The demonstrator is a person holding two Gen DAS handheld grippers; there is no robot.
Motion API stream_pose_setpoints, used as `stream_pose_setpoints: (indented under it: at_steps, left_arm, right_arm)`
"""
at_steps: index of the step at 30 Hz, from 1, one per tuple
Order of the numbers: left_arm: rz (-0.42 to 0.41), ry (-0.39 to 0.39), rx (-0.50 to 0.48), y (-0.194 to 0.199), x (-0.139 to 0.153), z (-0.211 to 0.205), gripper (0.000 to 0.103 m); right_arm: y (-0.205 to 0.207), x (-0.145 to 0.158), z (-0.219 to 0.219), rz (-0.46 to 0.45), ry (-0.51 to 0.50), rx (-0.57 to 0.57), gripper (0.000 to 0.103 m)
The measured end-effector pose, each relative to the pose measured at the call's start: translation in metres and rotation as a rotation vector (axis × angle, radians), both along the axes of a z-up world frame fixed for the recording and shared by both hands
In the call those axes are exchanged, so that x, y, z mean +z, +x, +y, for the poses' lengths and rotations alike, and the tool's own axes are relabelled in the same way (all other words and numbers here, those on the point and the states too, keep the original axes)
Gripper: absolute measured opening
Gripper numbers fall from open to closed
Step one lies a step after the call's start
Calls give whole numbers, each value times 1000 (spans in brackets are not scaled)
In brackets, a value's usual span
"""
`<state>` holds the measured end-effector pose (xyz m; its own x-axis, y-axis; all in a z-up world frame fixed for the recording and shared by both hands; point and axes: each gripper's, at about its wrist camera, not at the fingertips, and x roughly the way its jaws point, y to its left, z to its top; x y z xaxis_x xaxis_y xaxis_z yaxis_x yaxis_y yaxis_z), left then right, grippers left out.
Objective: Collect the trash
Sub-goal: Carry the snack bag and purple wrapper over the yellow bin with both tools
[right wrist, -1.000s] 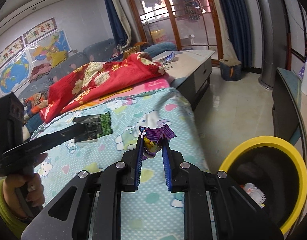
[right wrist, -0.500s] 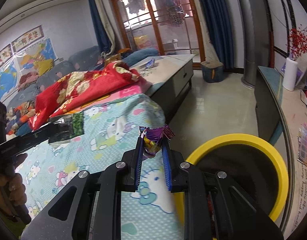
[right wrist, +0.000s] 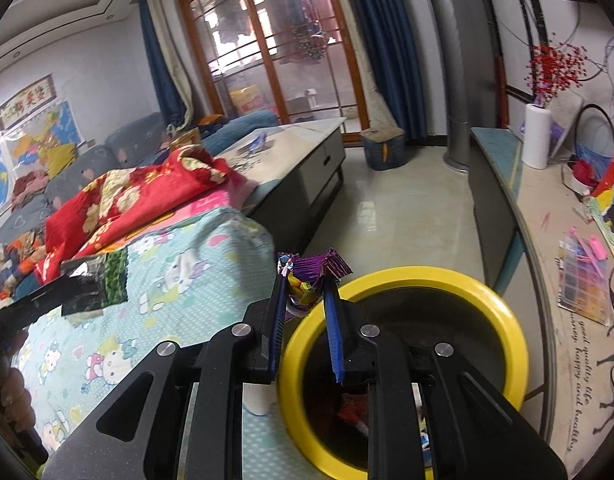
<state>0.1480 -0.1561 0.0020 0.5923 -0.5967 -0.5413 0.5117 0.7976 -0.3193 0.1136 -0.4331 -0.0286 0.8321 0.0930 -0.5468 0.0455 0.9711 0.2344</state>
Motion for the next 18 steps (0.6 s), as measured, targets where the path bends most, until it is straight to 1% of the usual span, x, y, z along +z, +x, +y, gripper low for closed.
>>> stream_pose_setpoints:
  at_steps: [9, 18]
  left_arm:
    - [0, 48, -92, -14, -9, -44, 15]
    - [11, 98, -147, -19, -25, -78, 15]
  right_arm:
    - [-16, -4, -40, -5, 3, -92, 18]
    - [-26, -15, -75, 20, 36, -161, 18]
